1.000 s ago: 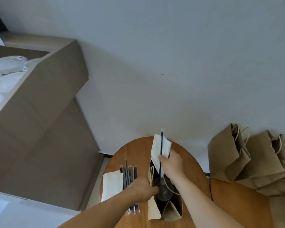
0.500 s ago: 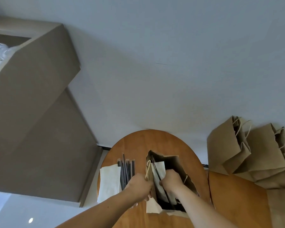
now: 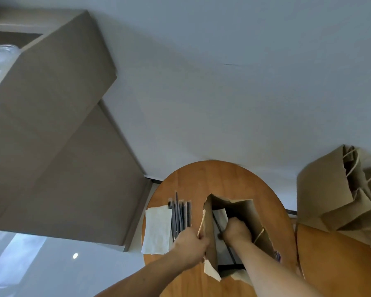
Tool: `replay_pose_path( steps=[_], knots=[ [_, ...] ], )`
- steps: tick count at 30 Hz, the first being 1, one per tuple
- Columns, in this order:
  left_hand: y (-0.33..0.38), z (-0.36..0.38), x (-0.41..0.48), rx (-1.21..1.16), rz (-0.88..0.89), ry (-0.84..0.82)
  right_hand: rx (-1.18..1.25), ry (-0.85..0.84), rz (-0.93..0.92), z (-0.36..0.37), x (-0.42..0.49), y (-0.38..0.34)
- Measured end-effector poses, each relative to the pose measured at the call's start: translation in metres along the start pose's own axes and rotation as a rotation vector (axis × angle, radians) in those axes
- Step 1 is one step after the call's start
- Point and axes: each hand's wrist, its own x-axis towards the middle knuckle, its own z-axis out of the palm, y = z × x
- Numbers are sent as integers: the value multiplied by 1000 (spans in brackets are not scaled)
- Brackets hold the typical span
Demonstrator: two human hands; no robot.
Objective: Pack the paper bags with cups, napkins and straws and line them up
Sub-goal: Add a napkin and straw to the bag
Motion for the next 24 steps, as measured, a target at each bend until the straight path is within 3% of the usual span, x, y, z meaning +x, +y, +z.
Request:
replay_pose_path(
  steps=[6,12,16,18,24],
  knots=[
    [4,2,3,9,41,-17,-106,126,-127,-28,-23,-9],
    [7,2,-5,13,116,-49,-237,324,-382,-82,-73,-16],
    [10,1,-6,1,159,-78,-98,469,-421,-108,-92,2],
    [10,2,-6,-3,152,-116,72,409,-323,-109,-93,15],
    [3,12,-7,14,106,-263,647,-95,-133,-67,-94,49]
  ],
)
